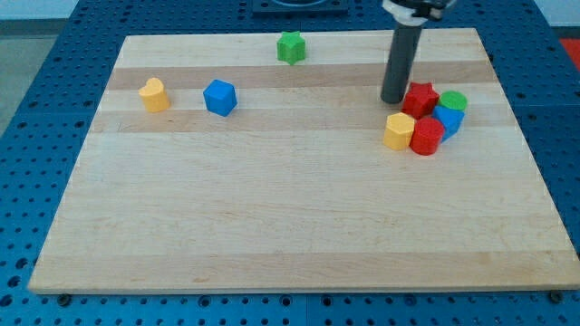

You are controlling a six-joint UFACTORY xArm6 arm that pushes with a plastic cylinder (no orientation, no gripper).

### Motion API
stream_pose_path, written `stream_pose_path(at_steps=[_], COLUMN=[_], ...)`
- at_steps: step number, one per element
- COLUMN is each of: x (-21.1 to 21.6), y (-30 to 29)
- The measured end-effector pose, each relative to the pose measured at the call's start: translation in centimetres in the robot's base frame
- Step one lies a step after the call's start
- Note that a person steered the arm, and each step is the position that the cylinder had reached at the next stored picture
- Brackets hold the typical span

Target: Move your arm to the blue cube

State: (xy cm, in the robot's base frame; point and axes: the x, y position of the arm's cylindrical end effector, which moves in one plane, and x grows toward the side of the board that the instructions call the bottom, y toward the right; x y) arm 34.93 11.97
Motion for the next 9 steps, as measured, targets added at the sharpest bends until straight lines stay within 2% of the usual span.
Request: stream_pose_path(at_steps=[5,7,9], x=[-5.2,-5.2,-2.3], y=[-19.8,-26.7,-28.5])
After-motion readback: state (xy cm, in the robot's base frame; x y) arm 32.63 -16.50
